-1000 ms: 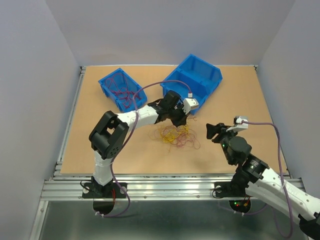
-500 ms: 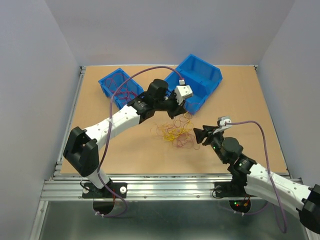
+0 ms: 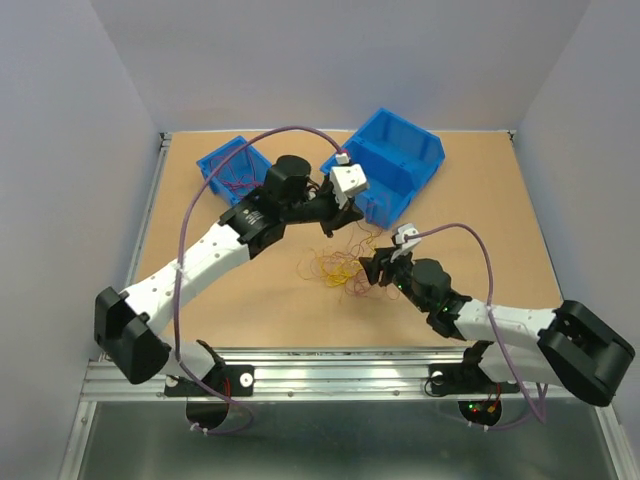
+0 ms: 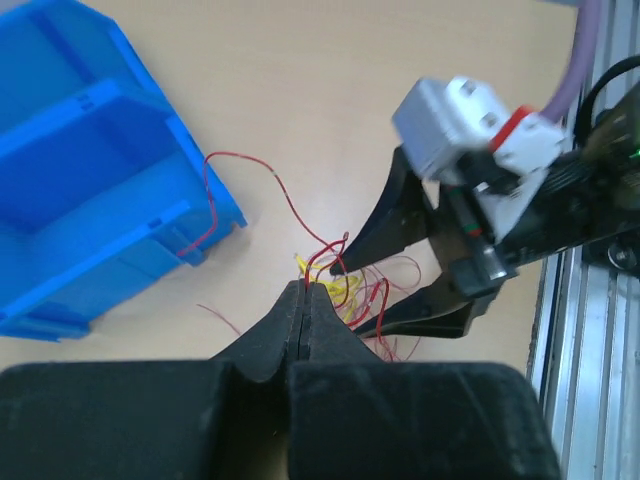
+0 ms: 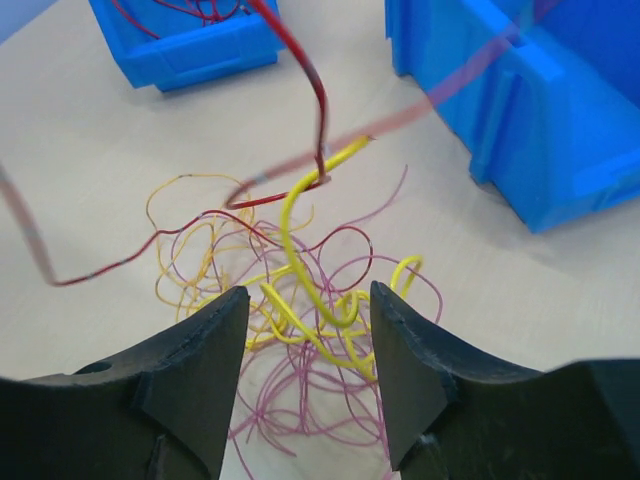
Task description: Untangle the cables
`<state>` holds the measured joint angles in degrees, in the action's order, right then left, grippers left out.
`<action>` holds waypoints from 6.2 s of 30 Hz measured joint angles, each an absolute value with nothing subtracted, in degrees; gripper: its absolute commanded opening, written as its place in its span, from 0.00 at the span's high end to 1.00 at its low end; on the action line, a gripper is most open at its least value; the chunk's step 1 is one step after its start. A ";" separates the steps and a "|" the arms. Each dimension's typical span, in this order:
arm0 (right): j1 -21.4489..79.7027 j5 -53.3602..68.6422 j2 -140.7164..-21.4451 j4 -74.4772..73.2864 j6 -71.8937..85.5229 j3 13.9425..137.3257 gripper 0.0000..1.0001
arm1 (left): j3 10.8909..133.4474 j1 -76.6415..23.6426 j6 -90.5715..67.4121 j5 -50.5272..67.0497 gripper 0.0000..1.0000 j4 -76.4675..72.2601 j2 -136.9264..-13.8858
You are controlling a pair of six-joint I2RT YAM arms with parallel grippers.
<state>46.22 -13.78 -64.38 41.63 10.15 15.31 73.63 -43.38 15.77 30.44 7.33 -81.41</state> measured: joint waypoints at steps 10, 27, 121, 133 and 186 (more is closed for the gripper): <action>46.22 -16.95 -80.42 50.35 7.77 21.85 0.99 | 89.47 -43.40 14.87 23.86 1.00 14.11 -73.30; 46.22 -11.88 -67.92 43.16 8.64 21.89 0.99 | 118.52 -43.29 20.93 -8.34 1.00 11.75 -76.18; 46.22 4.47 -55.24 32.51 10.90 39.75 0.99 | 32.73 -32.80 15.55 31.11 0.15 -29.69 -61.43; 46.22 4.56 -56.66 30.30 10.70 40.34 0.99 | 30.87 -34.33 16.45 35.35 0.18 -40.95 -65.95; 46.22 -4.36 -64.86 30.63 3.03 27.66 0.57 | 39.62 -38.57 18.74 26.98 1.00 -25.43 -61.23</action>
<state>46.22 -4.36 -64.86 30.63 3.03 27.66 39.62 -38.57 18.74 26.98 -25.43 -61.23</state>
